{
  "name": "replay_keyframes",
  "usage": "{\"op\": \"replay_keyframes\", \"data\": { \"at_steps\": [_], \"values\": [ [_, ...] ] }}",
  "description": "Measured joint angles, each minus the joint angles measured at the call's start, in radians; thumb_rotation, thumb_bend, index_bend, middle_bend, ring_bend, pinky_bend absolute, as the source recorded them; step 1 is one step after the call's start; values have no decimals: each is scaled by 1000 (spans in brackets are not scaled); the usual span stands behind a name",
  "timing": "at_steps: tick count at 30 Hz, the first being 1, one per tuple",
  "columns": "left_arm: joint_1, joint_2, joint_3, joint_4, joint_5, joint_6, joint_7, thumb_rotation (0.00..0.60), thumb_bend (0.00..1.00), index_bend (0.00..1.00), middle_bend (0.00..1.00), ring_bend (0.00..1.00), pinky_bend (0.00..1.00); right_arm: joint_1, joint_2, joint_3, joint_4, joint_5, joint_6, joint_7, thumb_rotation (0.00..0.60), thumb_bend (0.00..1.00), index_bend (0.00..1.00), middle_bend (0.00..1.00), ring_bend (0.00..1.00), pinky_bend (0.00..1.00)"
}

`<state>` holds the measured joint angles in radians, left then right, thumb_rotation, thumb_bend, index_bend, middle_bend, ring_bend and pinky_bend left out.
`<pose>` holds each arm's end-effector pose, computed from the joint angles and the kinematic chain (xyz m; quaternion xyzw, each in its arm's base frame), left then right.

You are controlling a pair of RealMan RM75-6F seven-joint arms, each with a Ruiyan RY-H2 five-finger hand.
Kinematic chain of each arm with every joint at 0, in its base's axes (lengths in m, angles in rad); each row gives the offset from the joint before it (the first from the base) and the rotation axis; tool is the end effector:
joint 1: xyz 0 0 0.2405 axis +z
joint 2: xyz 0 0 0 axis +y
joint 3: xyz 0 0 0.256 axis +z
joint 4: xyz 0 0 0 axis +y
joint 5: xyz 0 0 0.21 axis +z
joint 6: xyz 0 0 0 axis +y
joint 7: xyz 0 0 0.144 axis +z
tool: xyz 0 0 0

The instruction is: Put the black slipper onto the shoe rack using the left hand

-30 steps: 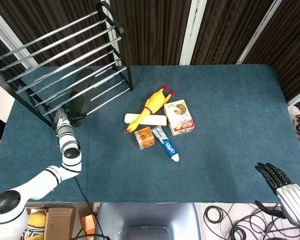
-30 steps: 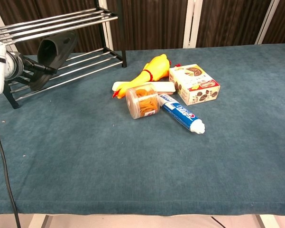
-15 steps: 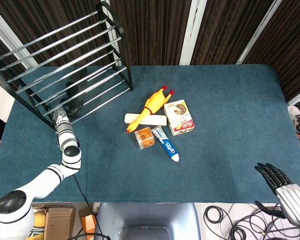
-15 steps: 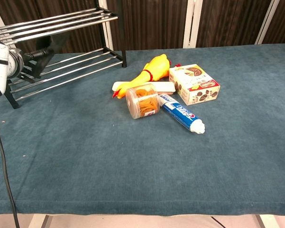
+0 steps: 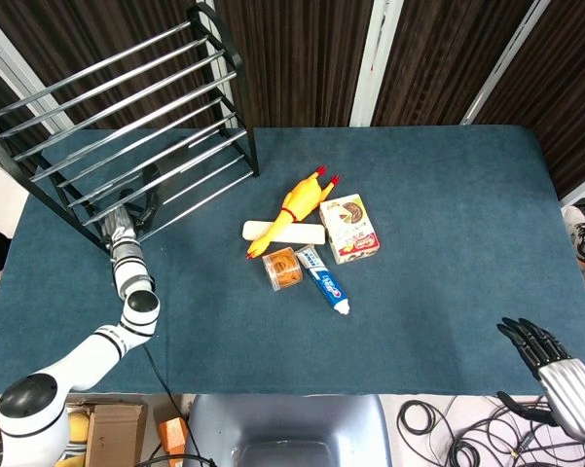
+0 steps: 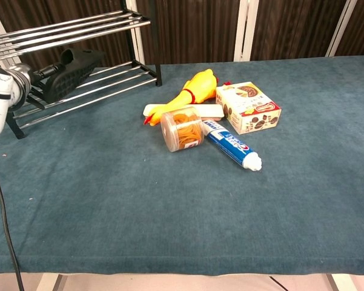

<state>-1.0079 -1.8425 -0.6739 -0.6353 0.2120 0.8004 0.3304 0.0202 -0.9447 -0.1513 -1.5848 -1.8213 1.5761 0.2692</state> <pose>-0.2126 0.4890 0.0244 -0.2980 -0.6633 -0.3928 0.5630 -0.3072 -0.1127 0.1836 0.6718 -0.4207 0.3949 0.4646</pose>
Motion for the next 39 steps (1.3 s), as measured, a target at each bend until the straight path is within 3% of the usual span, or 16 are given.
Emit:
{"op": "replay_keyframes", "data": {
  "at_steps": [4, 9, 15, 25, 27, 29, 32, 39],
  "values": [
    [-1, -18, 17, 17, 31, 1, 16, 189, 266, 134, 418, 391, 454, 1, 0, 0, -2, 1, -3, -3, 600, 157, 0, 47, 13, 144],
    [-7, -47, 20, 42, 84, -5, -29, 122, 239, 112, 402, 367, 399, 1, 1, 0, -3, 2, -6, -4, 600, 158, 0, 47, 14, 145],
    [-16, -83, 27, 81, 196, 0, -139, 40, 217, 92, 315, 216, 304, -2, 3, 1, 1, 3, 3, 3, 600, 158, 0, 46, 18, 146],
    [-17, -115, 44, 105, 307, 5, -200, 45, 220, 66, 261, 175, 290, -3, 2, 1, 3, 0, 2, 3, 600, 158, 0, 44, 18, 145],
    [-12, -111, 52, 83, 332, 18, -201, 90, 269, 49, 261, 202, 297, -1, 1, 1, 1, 1, -1, 0, 600, 158, 0, 44, 18, 146],
    [-2, -102, 65, 48, 359, 37, -198, 141, 396, 24, 264, 261, 313, -1, 1, 2, -1, 3, -3, -3, 600, 158, 0, 44, 18, 146],
    [23, -81, 84, -31, 389, 70, -194, 155, 568, 14, 297, 303, 319, 0, 0, 2, -3, 4, -7, -9, 600, 158, 0, 44, 18, 145],
    [98, -15, 146, -257, 447, 153, -132, 170, 632, 0, 304, 310, 338, -1, -2, -1, -8, -2, -10, -28, 600, 158, 0, 44, 18, 146]
  ]
}}
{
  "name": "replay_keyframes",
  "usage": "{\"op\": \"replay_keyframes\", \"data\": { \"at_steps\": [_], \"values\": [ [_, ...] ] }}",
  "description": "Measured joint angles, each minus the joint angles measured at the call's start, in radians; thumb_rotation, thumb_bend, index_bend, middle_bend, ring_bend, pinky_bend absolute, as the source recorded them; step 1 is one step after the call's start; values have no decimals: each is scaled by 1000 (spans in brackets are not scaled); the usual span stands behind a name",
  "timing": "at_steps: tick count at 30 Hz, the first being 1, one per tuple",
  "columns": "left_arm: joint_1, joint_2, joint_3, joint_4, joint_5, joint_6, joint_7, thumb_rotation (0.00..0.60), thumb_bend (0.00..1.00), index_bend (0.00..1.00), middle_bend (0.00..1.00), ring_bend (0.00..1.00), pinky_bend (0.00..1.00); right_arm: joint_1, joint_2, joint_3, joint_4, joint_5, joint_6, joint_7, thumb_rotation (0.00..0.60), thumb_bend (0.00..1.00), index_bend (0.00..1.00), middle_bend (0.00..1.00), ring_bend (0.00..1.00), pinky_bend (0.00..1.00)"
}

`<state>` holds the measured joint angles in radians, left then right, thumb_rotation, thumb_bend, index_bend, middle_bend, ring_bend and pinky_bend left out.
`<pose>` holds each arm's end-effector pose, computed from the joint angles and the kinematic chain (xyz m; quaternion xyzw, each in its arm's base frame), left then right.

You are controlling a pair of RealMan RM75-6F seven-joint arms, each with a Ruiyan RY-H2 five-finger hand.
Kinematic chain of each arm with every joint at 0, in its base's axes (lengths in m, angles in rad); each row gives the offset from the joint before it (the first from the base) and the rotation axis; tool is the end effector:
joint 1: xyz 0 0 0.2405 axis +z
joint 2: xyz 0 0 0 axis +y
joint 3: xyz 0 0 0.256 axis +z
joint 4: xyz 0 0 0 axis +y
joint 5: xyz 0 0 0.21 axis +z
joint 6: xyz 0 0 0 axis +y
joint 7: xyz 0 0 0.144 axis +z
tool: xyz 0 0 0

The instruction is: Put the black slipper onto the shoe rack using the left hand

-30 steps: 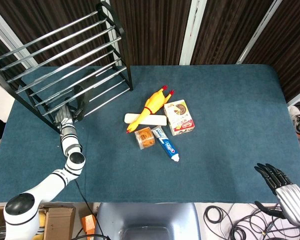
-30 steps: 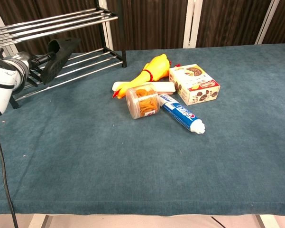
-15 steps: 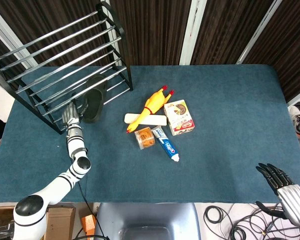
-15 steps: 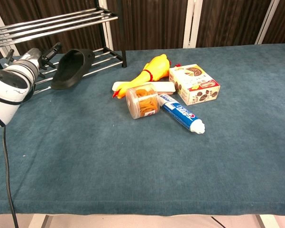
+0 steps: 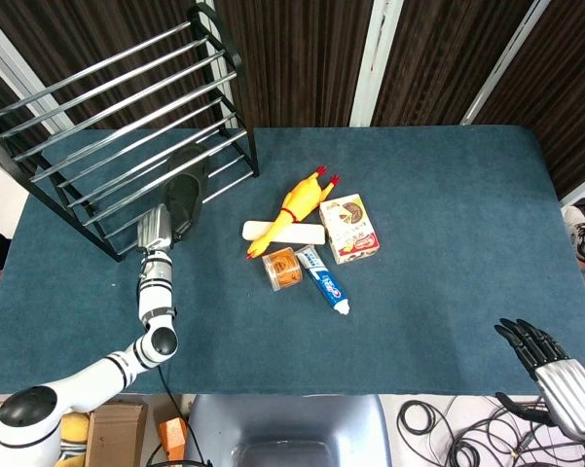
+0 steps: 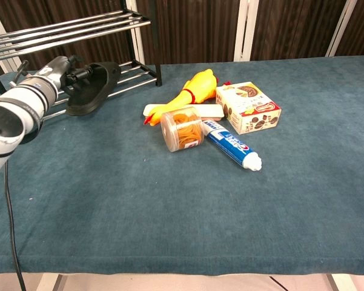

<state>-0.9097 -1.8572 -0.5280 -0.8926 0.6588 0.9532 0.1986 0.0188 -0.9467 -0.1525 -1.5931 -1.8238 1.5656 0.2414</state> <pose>-0.1658 0.4540 -0.0106 -0.4595 -0.5565 -0.4415 0.5331 -0.3062 -0.1117 0.1808 0.6771 -0.4174 0.3873 0.4662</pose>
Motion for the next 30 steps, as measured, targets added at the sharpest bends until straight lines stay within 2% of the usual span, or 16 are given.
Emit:
{"op": "replay_keyframes", "data": {
  "at_steps": [5, 17, 22, 26, 30],
  "values": [
    [33, 32, 34, -97, 14, 36, 66, 194, 664, 0, 304, 301, 351, -2, 0, 0, 2, -1, 3, -1, 600, 157, 0, 50, 25, 145],
    [77, 75, 105, -182, -22, 108, 266, 233, 689, 0, 262, 248, 360, -6, -5, -2, 7, -12, 15, -9, 600, 158, 0, 63, 34, 148],
    [87, 91, 114, -216, -68, 120, 339, 255, 691, 0, 242, 247, 361, -9, -9, -2, 9, -15, 19, -14, 600, 158, 0, 65, 34, 149],
    [90, 101, 117, -231, -95, 127, 382, 302, 690, 0, 244, 261, 370, -8, -9, -2, 10, -15, 19, -15, 600, 158, 0, 65, 34, 149],
    [90, 101, 122, -231, -101, 140, 405, 314, 689, 0, 247, 268, 376, -8, -9, -1, 10, -15, 18, -16, 600, 158, 0, 65, 34, 149]
  ]
}}
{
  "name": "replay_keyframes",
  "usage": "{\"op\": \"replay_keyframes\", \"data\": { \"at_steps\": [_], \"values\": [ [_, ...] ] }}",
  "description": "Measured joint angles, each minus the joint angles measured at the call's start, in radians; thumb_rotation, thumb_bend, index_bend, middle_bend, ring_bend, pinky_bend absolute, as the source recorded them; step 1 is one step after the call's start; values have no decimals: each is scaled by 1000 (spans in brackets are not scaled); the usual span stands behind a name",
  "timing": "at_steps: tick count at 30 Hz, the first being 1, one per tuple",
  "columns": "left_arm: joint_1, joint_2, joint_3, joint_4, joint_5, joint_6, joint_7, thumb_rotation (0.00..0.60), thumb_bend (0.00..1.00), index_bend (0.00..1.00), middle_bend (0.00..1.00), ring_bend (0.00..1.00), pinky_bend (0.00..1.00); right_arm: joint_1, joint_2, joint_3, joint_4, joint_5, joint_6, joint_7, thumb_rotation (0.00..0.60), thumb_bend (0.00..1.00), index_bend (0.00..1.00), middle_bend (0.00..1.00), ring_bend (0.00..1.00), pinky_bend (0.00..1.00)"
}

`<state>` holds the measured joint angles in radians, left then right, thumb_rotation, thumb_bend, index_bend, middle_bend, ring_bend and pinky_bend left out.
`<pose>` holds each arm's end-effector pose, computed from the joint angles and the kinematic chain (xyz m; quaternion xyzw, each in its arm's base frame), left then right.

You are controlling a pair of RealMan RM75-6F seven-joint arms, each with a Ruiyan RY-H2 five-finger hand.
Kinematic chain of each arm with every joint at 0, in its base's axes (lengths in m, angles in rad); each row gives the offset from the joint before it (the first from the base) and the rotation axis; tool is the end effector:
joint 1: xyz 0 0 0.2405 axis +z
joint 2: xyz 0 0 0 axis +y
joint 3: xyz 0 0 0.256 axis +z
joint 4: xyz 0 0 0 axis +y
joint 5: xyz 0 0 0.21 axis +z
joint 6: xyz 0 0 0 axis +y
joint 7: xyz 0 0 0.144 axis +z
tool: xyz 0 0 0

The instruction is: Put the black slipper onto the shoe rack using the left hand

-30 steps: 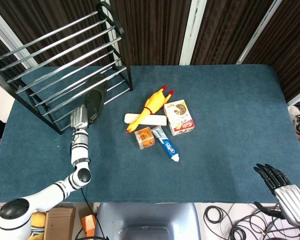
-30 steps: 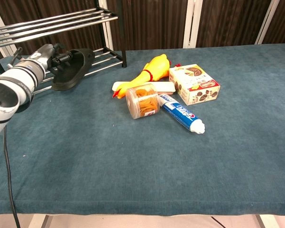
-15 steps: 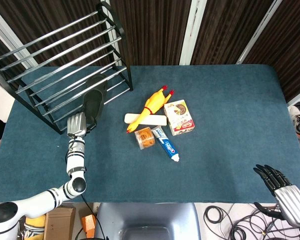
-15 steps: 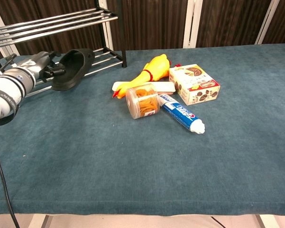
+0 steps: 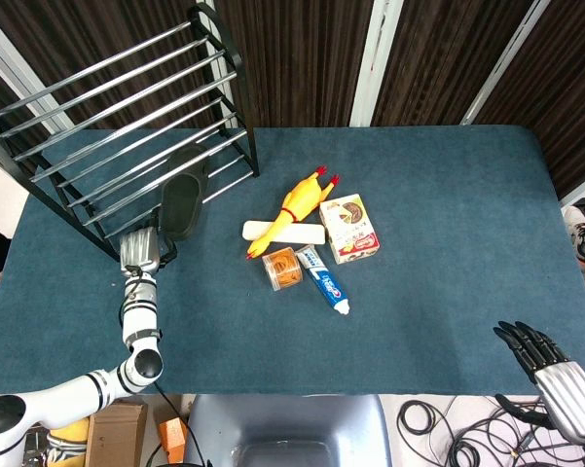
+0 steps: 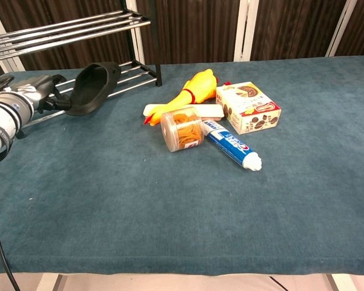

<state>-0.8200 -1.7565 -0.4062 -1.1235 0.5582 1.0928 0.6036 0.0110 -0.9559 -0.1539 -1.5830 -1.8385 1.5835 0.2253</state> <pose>-0.1934 0.4156 -0.0031 -0.5464 -0.4810 -0.3032 0.6149 -0.3054 -0.1087 0.1797 0.6811 -0.4078 0.3897 0.4668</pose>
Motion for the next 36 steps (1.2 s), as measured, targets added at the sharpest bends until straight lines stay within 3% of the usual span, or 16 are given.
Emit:
{"op": "replay_keyframes", "data": {
  "at_steps": [7, 19, 36],
  "values": [
    [0, -1, 7, 6, 5, 26, 34, 362, 685, 0, 274, 290, 413, 3, 0, 0, -3, 1, -7, -6, 600, 158, 0, 65, 34, 151],
    [-3, 5, 0, -18, -83, 20, 133, 368, 687, 0, 313, 324, 417, 2, 0, 1, -4, 5, -6, -7, 600, 158, 0, 65, 34, 152],
    [-5, 5, -21, -36, -45, -85, -15, 408, 688, 0, 315, 325, 416, 0, 4, 3, -1, 8, 2, 10, 600, 158, 0, 65, 34, 152]
  ]
}}
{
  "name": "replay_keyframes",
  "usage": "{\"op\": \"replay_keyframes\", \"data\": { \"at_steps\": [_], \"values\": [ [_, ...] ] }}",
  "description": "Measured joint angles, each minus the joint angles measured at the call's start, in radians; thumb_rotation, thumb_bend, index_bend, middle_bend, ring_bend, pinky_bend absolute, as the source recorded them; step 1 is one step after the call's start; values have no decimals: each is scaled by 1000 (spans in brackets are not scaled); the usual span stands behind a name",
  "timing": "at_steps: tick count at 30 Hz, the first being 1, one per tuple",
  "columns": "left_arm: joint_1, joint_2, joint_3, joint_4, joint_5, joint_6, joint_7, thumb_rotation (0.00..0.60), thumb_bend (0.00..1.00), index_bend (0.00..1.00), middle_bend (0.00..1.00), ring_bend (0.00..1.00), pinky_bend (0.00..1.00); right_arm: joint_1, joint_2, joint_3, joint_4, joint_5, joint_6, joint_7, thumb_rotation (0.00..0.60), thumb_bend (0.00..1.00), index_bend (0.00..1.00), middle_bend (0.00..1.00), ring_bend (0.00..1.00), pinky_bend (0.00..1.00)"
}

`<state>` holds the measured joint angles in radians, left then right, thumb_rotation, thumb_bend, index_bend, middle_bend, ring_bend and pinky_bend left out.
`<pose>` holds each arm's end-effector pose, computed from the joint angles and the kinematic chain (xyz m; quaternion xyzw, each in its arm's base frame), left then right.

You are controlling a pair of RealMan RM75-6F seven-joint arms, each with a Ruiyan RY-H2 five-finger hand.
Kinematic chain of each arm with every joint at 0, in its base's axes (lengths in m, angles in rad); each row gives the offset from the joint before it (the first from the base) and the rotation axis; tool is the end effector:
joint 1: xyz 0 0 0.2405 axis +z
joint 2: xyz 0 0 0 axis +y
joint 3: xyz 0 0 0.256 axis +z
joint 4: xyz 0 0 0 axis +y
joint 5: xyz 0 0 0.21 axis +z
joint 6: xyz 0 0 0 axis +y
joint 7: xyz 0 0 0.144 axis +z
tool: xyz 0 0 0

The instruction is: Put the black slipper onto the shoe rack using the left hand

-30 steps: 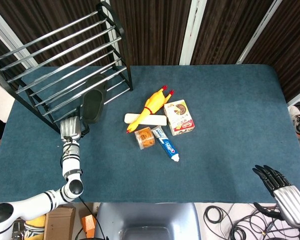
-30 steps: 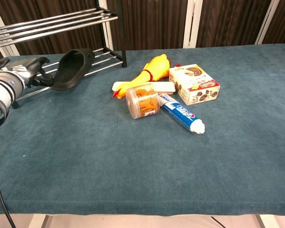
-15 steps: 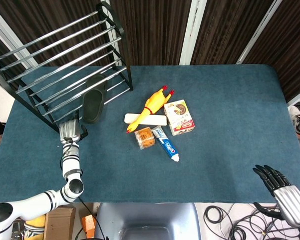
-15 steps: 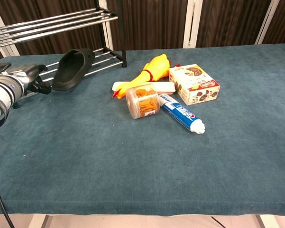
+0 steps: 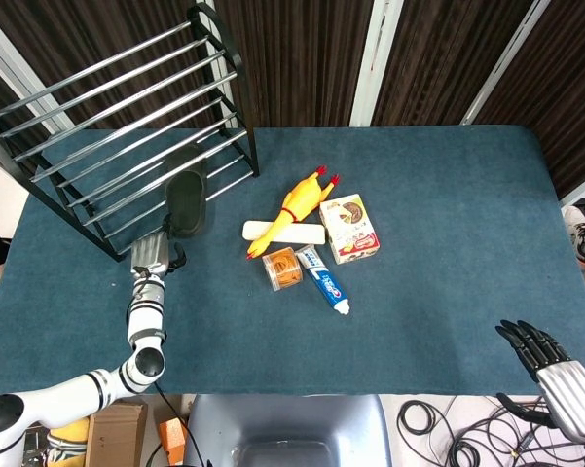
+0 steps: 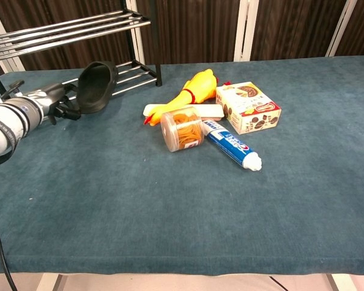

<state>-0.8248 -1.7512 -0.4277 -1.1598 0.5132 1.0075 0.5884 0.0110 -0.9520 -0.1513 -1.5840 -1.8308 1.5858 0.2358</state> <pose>-0.1838 0.4139 -0.0165 -0.5552 -0.5236 -0.3063 0.5690 -0.3060 -0.1097 0.1819 0.6769 -0.4101 0.3919 0.4690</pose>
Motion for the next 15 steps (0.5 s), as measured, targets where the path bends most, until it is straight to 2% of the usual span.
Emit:
{"op": "replay_keyframes", "data": {
  "at_steps": [7, 15],
  "values": [
    [-15, -14, -17, 4, 27, -42, -85, 416, 688, 0, 317, 325, 415, -4, 3, -1, 4, -3, 13, 13, 600, 157, 0, 65, 34, 152],
    [-55, -64, -49, 90, 26, -82, -156, 418, 688, 0, 323, 326, 402, -7, 6, 0, 15, -7, 26, 34, 600, 158, 0, 65, 34, 153]
  ]
}}
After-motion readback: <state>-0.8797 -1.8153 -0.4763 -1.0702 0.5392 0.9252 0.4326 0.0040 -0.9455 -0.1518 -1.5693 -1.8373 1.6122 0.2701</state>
